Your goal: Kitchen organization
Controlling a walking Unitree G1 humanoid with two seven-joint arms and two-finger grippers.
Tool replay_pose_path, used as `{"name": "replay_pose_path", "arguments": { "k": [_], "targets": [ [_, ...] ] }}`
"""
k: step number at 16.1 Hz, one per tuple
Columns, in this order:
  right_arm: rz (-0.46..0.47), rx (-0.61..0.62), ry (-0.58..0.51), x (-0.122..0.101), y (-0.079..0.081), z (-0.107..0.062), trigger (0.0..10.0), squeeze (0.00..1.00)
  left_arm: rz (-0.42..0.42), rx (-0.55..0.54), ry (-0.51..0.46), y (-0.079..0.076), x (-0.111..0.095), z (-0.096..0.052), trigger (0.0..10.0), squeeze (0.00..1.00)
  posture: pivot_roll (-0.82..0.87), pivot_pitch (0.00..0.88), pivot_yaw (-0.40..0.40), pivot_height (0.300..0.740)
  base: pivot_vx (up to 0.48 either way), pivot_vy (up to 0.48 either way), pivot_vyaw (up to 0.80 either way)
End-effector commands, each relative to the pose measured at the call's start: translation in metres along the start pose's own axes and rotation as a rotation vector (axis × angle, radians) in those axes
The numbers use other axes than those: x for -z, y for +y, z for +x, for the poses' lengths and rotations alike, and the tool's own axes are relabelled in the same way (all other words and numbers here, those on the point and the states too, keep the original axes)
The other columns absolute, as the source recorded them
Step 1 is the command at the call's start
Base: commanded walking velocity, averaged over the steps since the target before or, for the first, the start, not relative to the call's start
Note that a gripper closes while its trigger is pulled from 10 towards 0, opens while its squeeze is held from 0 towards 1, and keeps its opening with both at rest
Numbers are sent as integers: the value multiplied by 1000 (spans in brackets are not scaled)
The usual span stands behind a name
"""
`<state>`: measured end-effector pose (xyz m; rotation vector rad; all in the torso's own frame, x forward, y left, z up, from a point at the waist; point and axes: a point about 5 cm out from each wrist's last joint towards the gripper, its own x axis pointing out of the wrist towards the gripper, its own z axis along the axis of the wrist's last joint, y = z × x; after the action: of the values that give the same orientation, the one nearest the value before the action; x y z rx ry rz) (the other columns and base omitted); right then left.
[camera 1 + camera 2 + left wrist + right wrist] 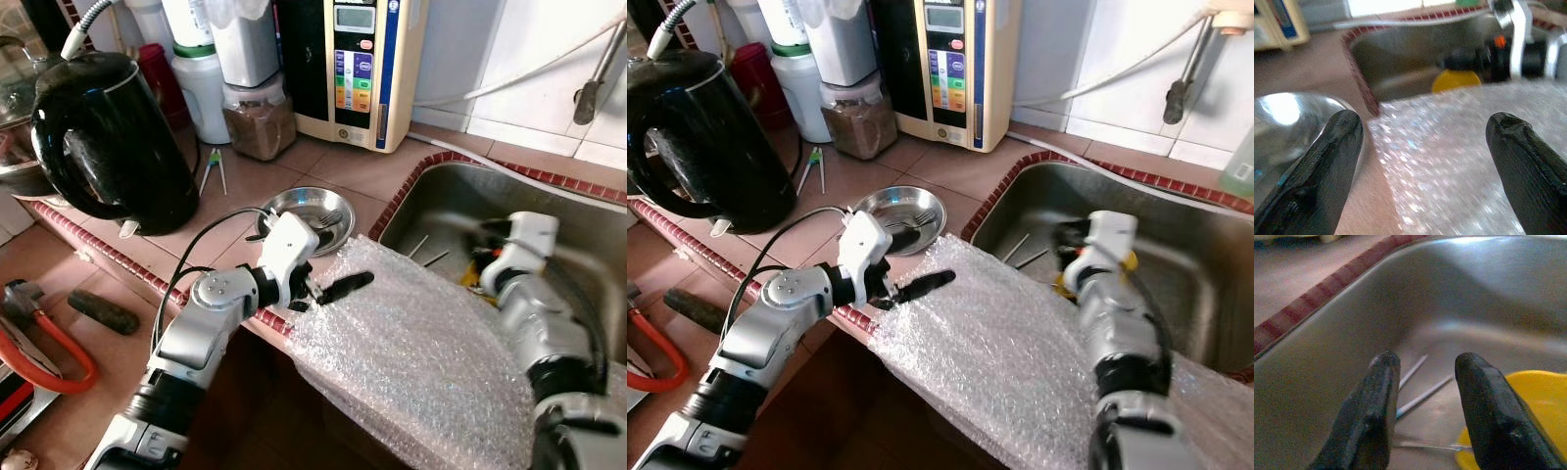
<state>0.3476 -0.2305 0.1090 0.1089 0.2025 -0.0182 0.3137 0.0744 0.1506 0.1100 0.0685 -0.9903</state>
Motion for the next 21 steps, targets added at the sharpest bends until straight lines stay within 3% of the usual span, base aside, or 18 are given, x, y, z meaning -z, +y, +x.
{"name": "replay_pose_path", "arguments": {
  "k": [1, 4, 8, 10, 12, 16, 17, 18, 19, 21],
  "targets": [
    [-39, -80, -22, 0, 16, -4, 10000, 1000, 22, -75, -35, 12, -10, -3, 10000, 1000, -87, 37, 88, 740, 0, 0, 0],
    [-134, -223, -56, 4, 41, -18, 10000, 1000, 7, -215, -49, 30, -15, -5, 10000, 1000, -93, 40, 84, 740, 0, 0, 0],
    [-151, -452, -128, 0, 80, -40, 10000, 1000, 44, -334, 31, 55, -6, -16, 10000, 1000, -100, 39, 85, 740, 0, 0, 0],
    [-102, -564, -124, -1, 95, -52, 10000, 1000, 39, -374, 69, 63, -1, -19, 10000, 1000, -100, 39, 85, 740, 0, 0, 0],
    [-136, -665, -150, -3, 114, -68, 10000, 1000, 42, -405, 88, 68, 6, -22, 10000, 1000, -106, 39, 86, 740, 0, 0, 0],
    [-145, -684, -139, -1, 119, -77, 10000, 1000, 56, -446, 144, 79, 14, -26, 10000, 1000, -113, 36, 87, 740, 0, 0, 0],
    [-160, -673, -134, 0, 118, -78, 10000, 1000, 69, -446, 168, 81, 16, -26, 10000, 882, -113, 36, 87, 740, 0, 0, 0],
    [-164, -677, -140, -1, 118, -79, 10000, 0, 64, -451, 186, 84, 19, -27, 10000, 337, -112, 36, 89, 740, 0, 0, 0],
    [-177, -679, -152, -3, 119, -79, 10000, 0, 79, -449, 231, 87, 25, -30, 10000, 16, -113, 37, 91, 740, 0, 0, 0],
    [-160, -710, -148, -5, 123, -82, 10000, 0, 51, -419, 260, 89, 29, -30, 10000, 0, -110, 39, 91, 740, 0, 0, 0]
  ]
}}
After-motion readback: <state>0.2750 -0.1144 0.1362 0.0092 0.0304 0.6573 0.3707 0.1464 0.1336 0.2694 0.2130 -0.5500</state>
